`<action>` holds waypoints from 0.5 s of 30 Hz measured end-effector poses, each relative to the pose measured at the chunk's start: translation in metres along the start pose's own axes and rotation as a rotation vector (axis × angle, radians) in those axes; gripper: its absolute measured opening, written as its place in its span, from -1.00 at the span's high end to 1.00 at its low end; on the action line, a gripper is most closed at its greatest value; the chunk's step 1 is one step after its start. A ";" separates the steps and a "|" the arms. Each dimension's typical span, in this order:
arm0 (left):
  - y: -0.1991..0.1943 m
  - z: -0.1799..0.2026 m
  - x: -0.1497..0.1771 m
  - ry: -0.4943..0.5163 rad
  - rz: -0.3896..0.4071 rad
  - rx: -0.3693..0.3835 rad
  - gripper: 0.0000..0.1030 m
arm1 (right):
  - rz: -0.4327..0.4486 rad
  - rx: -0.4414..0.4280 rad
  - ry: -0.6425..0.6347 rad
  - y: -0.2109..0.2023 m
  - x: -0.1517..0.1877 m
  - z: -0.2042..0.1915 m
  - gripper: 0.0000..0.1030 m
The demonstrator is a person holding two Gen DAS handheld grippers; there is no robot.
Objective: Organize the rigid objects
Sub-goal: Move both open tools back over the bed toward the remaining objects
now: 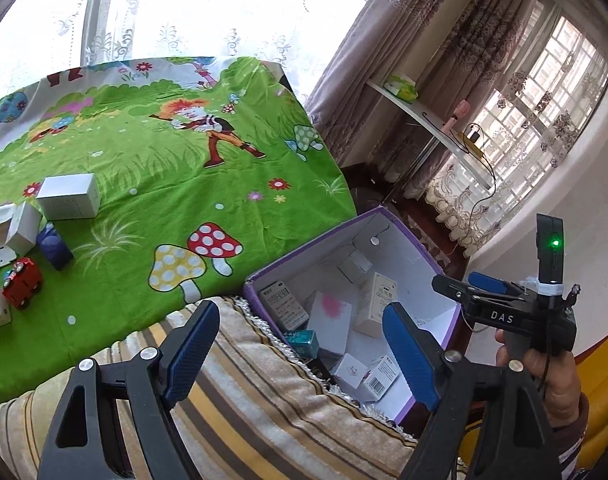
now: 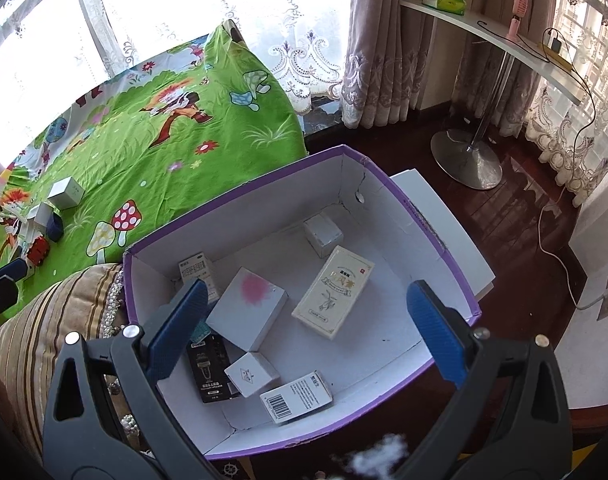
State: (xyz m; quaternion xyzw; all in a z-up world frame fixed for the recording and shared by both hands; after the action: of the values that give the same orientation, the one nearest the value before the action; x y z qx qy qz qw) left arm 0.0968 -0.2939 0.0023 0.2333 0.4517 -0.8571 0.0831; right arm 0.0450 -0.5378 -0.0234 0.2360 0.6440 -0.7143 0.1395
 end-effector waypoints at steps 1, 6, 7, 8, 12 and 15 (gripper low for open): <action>-0.002 -0.006 -0.002 -0.007 0.006 -0.012 -0.65 | 0.000 -0.004 -0.009 0.000 -0.002 -0.005 -0.95; -0.014 -0.038 -0.009 -0.051 0.029 -0.052 -0.64 | 0.005 -0.036 -0.071 -0.001 -0.013 -0.037 -0.95; -0.016 -0.044 -0.010 -0.061 0.034 -0.055 -0.64 | 0.005 -0.041 -0.085 0.000 -0.016 -0.044 -0.95; -0.020 -0.051 -0.011 -0.071 0.038 -0.056 -0.64 | 0.005 -0.047 -0.101 0.000 -0.018 -0.052 -0.95; -0.032 -0.079 -0.016 -0.100 0.056 -0.081 -0.64 | -0.001 -0.078 -0.161 0.001 -0.026 -0.085 -0.95; -0.045 -0.105 -0.020 -0.126 0.072 -0.113 -0.64 | 0.002 -0.099 -0.206 0.000 -0.034 -0.110 -0.95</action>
State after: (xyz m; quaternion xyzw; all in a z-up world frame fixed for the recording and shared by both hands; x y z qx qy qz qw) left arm 0.1325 -0.1840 -0.0056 0.1900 0.4845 -0.8397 0.1549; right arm 0.0906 -0.4332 -0.0121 0.1548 0.6606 -0.7019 0.2169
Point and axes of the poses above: each gripper's, at about its wrist camera, not at the fingertips, and y roughly the way its jaws point, z to its right, x to its underside, the point moved 7 cm from there along y, roughly the way its jaws point, and after that the axes turned 13 degrees about -y, right-handed, at the moved point
